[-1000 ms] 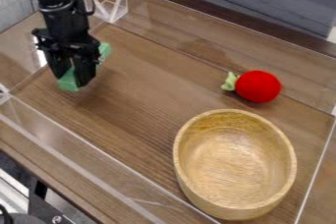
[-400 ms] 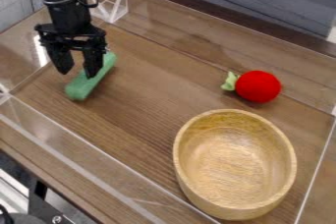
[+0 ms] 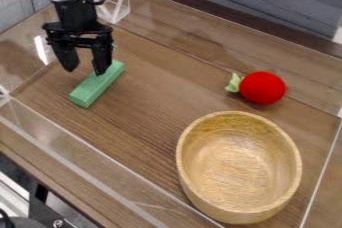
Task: Remove the green block from the brown bowl and put it on the table
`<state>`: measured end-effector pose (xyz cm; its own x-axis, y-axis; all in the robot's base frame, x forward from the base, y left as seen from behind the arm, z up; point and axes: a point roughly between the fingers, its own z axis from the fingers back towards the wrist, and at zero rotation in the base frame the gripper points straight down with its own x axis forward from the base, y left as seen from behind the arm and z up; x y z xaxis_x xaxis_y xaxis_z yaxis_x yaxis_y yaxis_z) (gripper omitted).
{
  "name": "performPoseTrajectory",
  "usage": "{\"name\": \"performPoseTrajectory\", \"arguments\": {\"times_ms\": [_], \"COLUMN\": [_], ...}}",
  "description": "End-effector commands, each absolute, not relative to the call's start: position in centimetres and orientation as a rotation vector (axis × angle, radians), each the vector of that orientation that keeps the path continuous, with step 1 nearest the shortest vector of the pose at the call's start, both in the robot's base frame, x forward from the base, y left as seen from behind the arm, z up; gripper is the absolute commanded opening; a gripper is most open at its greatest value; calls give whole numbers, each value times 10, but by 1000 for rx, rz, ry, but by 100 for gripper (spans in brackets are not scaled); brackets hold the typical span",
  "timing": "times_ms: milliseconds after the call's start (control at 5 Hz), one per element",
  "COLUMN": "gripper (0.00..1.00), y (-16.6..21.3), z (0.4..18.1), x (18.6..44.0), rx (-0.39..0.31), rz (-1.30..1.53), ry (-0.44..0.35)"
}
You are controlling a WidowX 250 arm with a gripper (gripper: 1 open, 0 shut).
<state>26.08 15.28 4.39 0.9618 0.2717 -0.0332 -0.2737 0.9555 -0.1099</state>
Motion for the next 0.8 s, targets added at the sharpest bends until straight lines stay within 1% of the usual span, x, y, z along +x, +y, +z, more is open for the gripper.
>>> {"name": "performPoseTrajectory", "arguments": {"times_ms": [0,400,600], "gripper": [100,100,100], "y": [167,187,177], "z": [68,91,96], "x": [277,292,296], "rx": [-96,-115,-128], "rz": [281,308,312], "ry": [-43,-60,-67]}}
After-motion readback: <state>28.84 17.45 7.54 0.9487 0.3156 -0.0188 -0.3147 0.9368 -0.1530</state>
